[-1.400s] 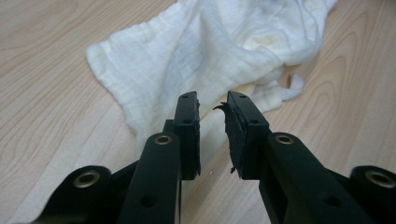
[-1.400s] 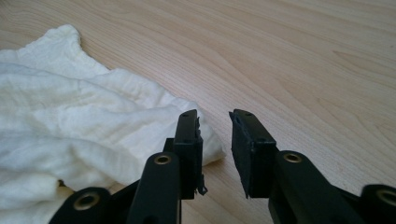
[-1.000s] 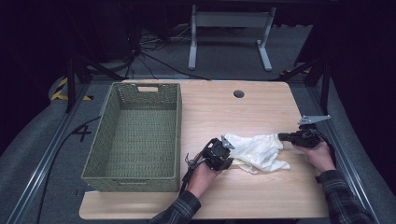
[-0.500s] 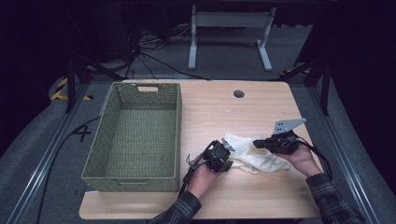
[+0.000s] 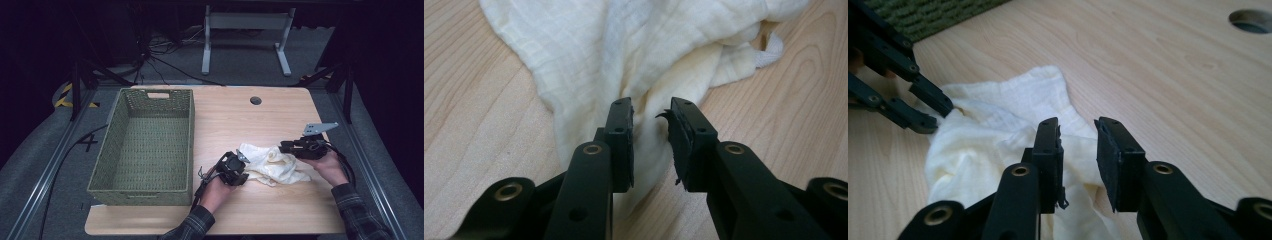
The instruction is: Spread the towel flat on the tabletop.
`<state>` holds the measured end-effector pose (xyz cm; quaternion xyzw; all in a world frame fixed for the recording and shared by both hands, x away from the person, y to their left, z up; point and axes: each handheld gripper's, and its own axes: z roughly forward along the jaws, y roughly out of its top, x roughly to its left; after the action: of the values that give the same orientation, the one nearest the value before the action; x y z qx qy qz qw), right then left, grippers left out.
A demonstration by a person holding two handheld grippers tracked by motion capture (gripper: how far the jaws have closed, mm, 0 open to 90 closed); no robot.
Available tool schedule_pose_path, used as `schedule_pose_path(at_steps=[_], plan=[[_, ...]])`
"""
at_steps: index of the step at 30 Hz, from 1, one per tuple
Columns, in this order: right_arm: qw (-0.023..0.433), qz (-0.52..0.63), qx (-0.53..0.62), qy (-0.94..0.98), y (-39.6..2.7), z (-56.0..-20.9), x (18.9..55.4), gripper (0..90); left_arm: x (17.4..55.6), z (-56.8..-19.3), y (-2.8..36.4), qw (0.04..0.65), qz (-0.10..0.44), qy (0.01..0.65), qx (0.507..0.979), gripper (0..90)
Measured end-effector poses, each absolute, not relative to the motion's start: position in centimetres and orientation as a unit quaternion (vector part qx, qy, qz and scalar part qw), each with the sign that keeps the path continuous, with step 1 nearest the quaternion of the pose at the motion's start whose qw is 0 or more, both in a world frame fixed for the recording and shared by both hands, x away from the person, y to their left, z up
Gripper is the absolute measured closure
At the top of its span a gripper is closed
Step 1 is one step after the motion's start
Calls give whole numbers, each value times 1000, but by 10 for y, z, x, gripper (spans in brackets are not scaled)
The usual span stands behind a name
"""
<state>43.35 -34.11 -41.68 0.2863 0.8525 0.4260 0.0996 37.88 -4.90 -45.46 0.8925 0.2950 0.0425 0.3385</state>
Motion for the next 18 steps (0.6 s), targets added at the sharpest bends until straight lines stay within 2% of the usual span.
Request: schedule_pose_path(at_steps=[5, 6, 7, 8, 18], plan=[[61, 408, 269, 870, -329, -430, 436, 684, 378, -455, -49, 338, 47, 294, 893, 714], [54, 389, 259, 882, -326, -435, 434, 786, 378, -455, -49, 338, 47, 294, 893, 713], [54, 389, 259, 882, -326, -435, 434, 786, 378, -455, -49, 338, 47, 294, 893, 714], [40, 384, 255, 886, -325, -438, 433, 869, 378, -455, -49, 339, 45, 294, 892, 713], [81, 400, 273, 871, -343, -423, 423, 897, 376, -456, -49, 339, 55, 291, 893, 709]])
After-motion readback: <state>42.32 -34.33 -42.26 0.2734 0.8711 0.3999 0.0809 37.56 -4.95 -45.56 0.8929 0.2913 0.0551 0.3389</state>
